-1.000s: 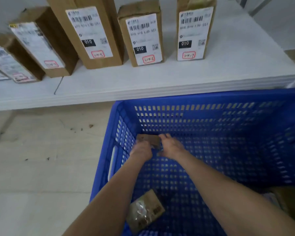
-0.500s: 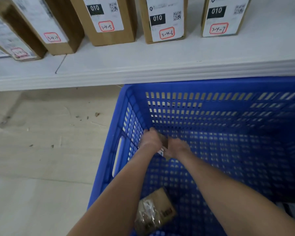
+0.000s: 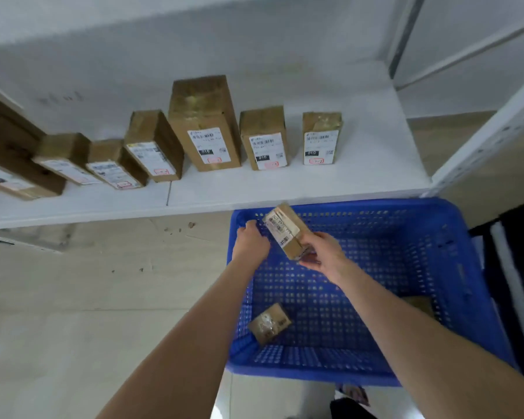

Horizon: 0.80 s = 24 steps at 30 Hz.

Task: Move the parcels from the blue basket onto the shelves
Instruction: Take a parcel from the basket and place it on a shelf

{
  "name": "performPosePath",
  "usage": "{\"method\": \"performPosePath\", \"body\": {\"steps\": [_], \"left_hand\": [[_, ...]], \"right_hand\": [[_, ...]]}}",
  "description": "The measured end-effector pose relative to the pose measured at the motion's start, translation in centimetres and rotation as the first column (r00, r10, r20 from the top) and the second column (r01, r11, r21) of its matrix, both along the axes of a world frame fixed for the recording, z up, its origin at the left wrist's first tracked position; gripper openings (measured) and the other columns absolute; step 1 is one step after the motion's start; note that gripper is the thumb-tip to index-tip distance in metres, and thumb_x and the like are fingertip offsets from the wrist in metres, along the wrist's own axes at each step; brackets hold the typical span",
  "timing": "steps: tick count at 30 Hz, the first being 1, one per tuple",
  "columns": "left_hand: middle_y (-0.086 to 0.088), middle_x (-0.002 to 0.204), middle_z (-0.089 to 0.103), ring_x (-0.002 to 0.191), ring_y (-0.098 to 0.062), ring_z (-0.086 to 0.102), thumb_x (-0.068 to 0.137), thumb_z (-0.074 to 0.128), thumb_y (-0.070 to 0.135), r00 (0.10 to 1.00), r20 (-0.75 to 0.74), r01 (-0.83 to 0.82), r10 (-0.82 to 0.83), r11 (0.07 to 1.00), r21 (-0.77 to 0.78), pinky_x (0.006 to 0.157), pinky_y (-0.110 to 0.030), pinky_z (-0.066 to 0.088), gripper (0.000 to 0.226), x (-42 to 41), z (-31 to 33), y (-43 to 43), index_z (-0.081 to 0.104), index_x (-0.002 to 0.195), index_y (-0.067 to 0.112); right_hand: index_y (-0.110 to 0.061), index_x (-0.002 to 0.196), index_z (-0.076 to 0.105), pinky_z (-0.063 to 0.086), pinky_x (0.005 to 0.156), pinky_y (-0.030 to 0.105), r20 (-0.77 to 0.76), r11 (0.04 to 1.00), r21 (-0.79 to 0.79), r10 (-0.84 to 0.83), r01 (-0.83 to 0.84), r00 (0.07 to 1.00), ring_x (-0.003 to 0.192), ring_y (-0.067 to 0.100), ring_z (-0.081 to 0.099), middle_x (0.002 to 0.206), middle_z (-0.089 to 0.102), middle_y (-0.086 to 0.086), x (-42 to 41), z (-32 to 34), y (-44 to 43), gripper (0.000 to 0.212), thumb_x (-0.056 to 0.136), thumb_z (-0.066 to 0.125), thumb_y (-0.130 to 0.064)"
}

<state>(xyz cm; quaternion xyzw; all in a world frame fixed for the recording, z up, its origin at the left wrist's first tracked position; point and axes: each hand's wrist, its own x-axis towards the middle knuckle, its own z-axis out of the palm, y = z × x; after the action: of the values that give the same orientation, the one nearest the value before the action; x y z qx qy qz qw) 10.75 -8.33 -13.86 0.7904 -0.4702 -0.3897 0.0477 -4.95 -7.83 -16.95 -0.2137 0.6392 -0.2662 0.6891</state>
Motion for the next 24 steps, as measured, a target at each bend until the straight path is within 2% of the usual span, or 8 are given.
{"method": "performPosePath", "body": {"steps": [4,8,10,12,16,19,21,24], "left_hand": [[-0.014,0.128,0.051,0.111,-0.033,0.056,0.094,0.053,0.034,0.967,-0.224,-0.123,0.122,0.992,0.006,0.092,-0.042,0.05,0.061,-1.4,12.4,0.2,0.03,0.144,0.009],[-0.012,0.134,0.049,0.108,-0.028,0.057,0.092,0.053,0.045,0.915,-0.351,-0.22,0.201,0.975,-0.016,0.083,-0.038,0.054,0.07,-2.2,25.1,0.6,0.024,0.147,0.014],[-0.011,0.136,0.048,0.105,-0.027,0.061,0.091,0.053,0.051,0.885,-0.415,-0.246,0.211,0.969,-0.031,0.083,-0.039,0.056,0.074,-2.1,31.0,0.9,0.024,0.148,0.014],[-0.01,0.128,0.052,0.097,-0.025,0.064,0.089,0.054,0.054,0.875,-0.442,-0.244,0.198,0.968,-0.049,0.077,-0.037,0.058,0.073,-2.0,36.1,1.6,0.03,0.144,0.012],[-0.011,0.102,0.064,0.085,-0.025,0.067,0.086,0.066,0.04,0.848,-0.515,-0.212,0.125,0.971,-0.114,0.076,-0.035,0.058,0.047,-1.4,44.4,2.6,0.055,0.112,0.003],[-0.018,0.095,0.069,0.069,-0.019,0.067,0.086,0.068,0.03,0.86,-0.509,-0.159,0.035,0.966,-0.202,0.07,-0.029,0.059,0.034,-0.9,48.8,3.5,0.06,0.102,0.001],[-0.013,0.095,0.066,0.073,-0.017,0.068,0.088,0.066,0.019,0.85,-0.526,-0.135,-0.016,0.959,-0.247,0.064,-0.022,0.058,0.03,-0.5,51.0,4.2,0.056,0.11,0.001],[-0.013,0.12,0.058,0.102,-0.029,0.065,0.081,0.068,0.002,0.822,-0.558,-0.069,-0.111,0.954,-0.292,0.086,-0.041,0.056,0.059,0.3,52.5,4.8,0.044,0.135,0.006]], "right_hand": [[-0.009,0.122,0.054,0.054,0.078,0.032,-0.04,0.998,-0.069,0.01,-0.012,0.999,0.081,0.017,0.063,0.097,0.064,0.006,-1.0,12.2,1.0,0.038,0.086,0.066,-0.008],[-0.019,0.12,0.049,0.053,0.082,0.031,-0.083,0.977,-0.177,0.104,-0.117,0.991,0.103,0.023,0.062,0.114,0.06,0.006,-1.8,24.7,1.9,0.05,0.08,0.071,0.0],[-0.023,0.119,0.048,0.053,0.078,0.028,-0.104,0.958,-0.235,0.144,-0.165,0.984,0.103,0.023,0.061,0.112,0.058,0.003,-2.1,30.6,2.4,0.056,0.076,0.073,0.003],[-0.024,0.123,0.046,0.055,0.073,0.027,-0.162,0.932,-0.291,0.175,-0.217,0.971,0.098,0.02,0.061,0.109,0.056,0.0,-2.5,35.4,3.1,0.065,0.073,0.075,0.006],[-0.023,0.13,0.045,0.055,0.083,0.032,-0.207,0.872,-0.397,0.219,-0.287,0.953,0.094,0.013,0.059,0.115,0.054,0.002,-3.3,42.8,3.9,0.071,0.072,0.08,0.001],[-0.025,0.126,0.045,0.052,0.091,0.035,-0.143,0.849,-0.413,0.297,-0.33,0.944,0.103,0.016,0.06,0.119,0.056,-0.001,-3.9,47.0,4.2,0.056,0.081,0.077,-0.02],[-0.025,0.126,0.045,0.051,0.092,0.037,-0.096,0.854,-0.422,0.29,-0.303,0.952,0.107,0.021,0.06,0.126,0.057,0.002,-4.3,49.1,4.2,0.046,0.088,0.066,-0.039],[-0.02,0.131,0.045,0.052,0.092,0.04,-0.119,0.883,-0.384,0.241,-0.269,0.963,0.107,0.031,0.062,0.131,0.055,0.011,-5.1,51.1,4.2,0.046,0.095,0.046,-0.05]]}}
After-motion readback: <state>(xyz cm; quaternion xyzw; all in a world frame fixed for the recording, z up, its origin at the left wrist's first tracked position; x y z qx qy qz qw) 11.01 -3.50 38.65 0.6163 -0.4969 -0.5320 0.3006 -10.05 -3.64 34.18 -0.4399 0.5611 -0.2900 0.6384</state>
